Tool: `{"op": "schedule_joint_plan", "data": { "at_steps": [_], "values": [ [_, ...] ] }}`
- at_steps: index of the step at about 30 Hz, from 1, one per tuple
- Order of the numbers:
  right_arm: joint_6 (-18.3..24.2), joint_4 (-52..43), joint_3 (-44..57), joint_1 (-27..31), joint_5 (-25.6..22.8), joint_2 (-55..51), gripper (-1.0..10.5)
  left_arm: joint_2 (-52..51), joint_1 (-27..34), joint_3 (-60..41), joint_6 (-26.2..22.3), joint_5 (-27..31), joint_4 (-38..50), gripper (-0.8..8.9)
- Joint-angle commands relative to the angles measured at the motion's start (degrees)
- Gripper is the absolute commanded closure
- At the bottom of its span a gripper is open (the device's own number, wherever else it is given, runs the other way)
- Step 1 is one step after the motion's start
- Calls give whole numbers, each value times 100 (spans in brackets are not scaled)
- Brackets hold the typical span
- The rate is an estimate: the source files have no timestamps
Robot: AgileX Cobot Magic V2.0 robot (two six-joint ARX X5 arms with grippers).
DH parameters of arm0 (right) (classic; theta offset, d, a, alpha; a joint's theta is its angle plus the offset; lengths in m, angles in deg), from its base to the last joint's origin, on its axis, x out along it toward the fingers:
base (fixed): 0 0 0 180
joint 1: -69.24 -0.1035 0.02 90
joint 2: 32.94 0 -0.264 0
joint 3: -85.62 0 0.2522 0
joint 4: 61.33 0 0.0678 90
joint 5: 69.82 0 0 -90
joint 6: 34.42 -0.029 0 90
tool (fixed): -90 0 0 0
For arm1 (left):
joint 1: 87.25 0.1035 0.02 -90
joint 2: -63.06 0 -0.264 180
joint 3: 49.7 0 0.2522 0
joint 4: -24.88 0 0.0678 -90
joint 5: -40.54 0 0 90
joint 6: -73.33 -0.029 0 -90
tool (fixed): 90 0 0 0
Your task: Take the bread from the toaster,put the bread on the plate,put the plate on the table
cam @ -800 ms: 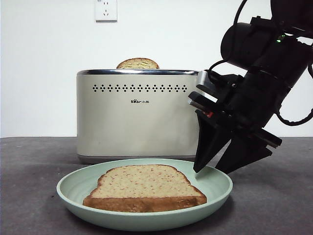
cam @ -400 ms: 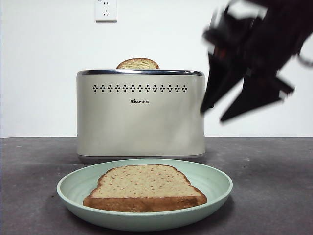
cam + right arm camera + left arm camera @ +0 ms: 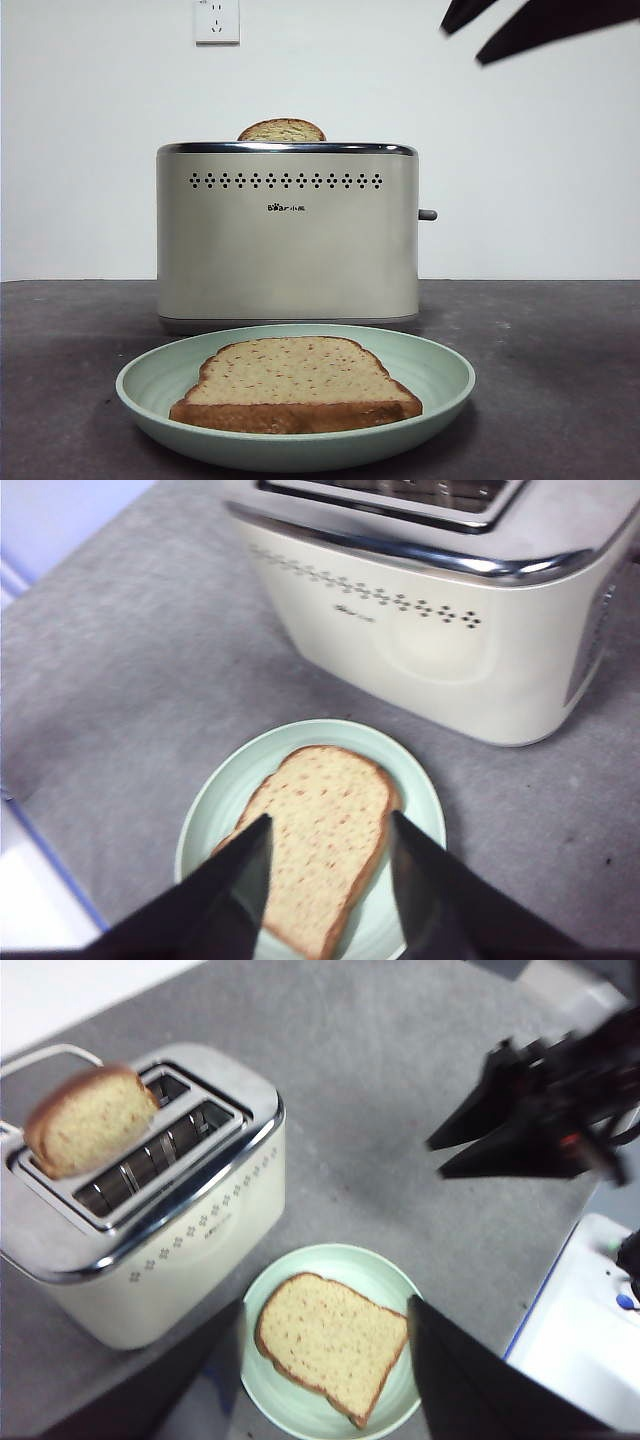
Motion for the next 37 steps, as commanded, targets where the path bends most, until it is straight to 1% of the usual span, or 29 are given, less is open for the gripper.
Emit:
{"op": "schedule_joint_plan", "data": {
  "at_steps": [1,4,11,34,37],
  "values": [
    [28,55,-74,-151,-26,-190,846,162,-39,127,-46,20,-52,678],
    [63,11,-74,-188,-26,-409,948,293,-39,127,-46,20,-142,814],
    [76,2,-74,-188,-28,-514,942,452,-39,127,-42,17,-153,806],
    [74,-2,-74,-188,-28,-520,942,468,-39,125,-46,17,-66,806],
    [74,-2,-74,-188,-28,-520,942,409,92,122,-221,144,101,806]
  ]
}}
